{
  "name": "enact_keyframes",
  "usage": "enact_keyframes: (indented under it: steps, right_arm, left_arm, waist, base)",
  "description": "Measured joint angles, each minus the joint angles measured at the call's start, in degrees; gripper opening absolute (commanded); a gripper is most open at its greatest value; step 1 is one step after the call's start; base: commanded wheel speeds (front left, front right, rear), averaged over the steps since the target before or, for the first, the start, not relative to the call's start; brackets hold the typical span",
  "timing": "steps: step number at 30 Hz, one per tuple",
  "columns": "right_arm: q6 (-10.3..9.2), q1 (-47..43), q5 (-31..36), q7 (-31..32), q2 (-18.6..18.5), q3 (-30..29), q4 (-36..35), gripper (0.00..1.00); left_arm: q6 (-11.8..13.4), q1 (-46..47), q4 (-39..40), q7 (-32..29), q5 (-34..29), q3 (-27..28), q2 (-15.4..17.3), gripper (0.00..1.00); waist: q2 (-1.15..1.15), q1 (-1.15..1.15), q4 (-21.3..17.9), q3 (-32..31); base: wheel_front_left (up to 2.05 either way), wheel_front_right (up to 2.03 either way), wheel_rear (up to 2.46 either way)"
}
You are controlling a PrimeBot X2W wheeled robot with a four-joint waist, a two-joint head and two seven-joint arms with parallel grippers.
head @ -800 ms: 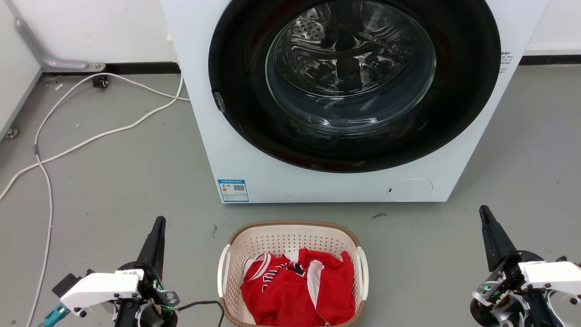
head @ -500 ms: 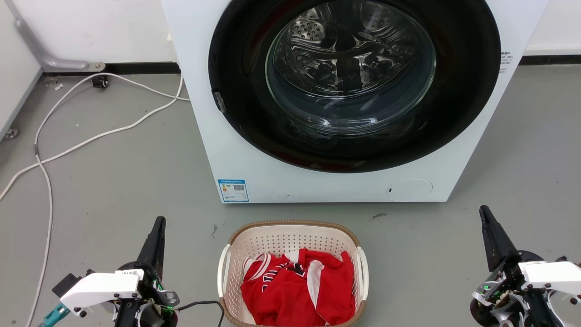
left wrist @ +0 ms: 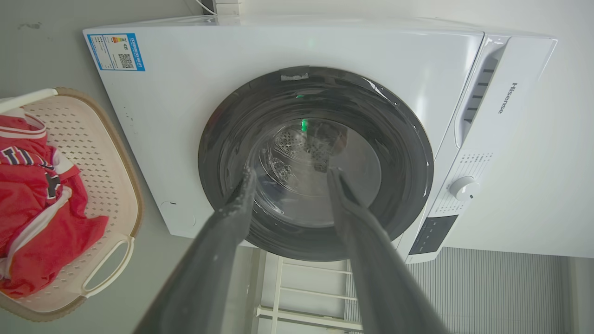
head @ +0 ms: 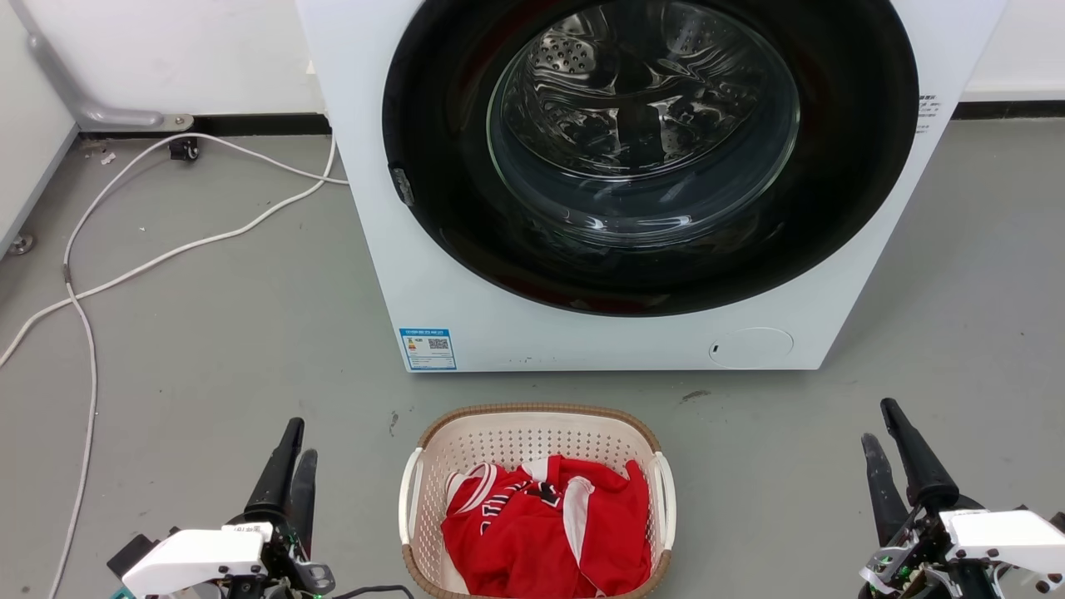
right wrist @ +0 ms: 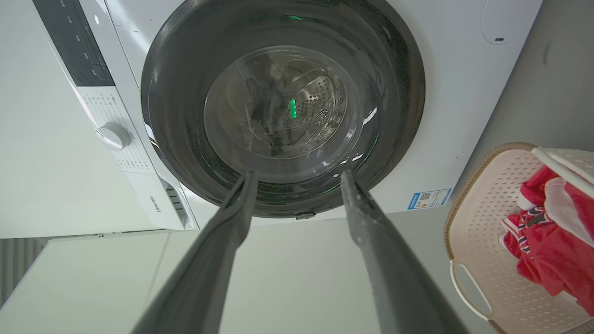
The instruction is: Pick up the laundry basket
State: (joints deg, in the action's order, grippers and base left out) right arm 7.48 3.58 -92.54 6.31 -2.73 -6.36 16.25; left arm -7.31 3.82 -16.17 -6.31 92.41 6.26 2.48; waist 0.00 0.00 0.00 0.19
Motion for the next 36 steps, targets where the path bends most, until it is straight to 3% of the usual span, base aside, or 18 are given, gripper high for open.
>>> enact_keyframes:
  steps: [8,36]
  right_arm:
    - [0.00,-0.16,5.12,-1.89,0.03,0.02,-0.85,1.00]
    - [0.01,-1.52,42.91,-8.59,0.02,3.69,-9.04,1.00]
  left_arm:
    - [-0.01,-0.19,1.44,2.03,-3.90,0.62,-0.02,1.00]
    - [6.31,-1.86,9.07,8.62,-39.64,-4.37,0.78,1.00]
  waist:
    - [0.00,0.00,0.04,0.07]
    - [0.00,0.00,0.27,0.45]
  base:
    - [0.00,0.00,0.00]
    - [0.00,0.00,0.00]
